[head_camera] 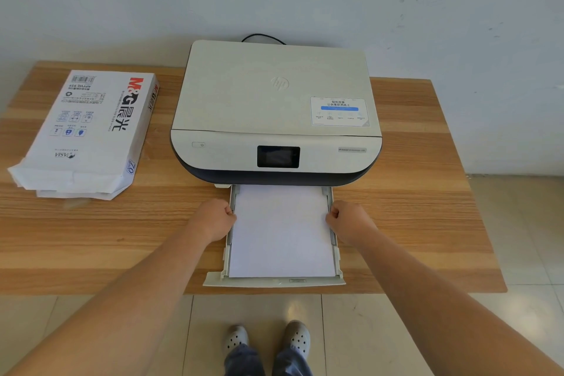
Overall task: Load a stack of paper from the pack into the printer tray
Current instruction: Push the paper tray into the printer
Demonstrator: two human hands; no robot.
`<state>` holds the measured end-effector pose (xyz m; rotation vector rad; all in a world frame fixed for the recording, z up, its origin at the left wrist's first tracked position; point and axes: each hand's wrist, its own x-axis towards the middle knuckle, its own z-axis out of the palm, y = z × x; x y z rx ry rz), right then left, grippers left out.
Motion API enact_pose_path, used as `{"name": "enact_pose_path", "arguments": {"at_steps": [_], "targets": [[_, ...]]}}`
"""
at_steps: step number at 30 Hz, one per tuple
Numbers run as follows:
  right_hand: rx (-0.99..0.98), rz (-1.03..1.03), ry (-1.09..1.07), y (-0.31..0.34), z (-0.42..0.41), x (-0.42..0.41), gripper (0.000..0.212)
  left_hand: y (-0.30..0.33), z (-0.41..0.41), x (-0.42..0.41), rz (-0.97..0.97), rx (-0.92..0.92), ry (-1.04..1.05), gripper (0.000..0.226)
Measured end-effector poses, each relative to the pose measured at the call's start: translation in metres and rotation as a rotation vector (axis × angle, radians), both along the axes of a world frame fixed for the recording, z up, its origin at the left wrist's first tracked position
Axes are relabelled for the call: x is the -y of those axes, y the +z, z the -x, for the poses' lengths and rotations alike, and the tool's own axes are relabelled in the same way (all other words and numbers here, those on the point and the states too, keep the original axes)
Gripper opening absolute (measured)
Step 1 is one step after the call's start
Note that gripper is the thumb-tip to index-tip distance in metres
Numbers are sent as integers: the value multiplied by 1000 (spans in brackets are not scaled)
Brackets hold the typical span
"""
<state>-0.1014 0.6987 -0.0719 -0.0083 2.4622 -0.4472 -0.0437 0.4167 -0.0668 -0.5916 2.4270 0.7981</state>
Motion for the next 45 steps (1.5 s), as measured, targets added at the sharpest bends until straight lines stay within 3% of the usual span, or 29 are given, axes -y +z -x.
{"name": "enact_pose_path", "arguments": {"at_steps": [45], "targets": [[48,-31,39,-3,2,2,17,0,-1,-5,38,9,-58,22]]}}
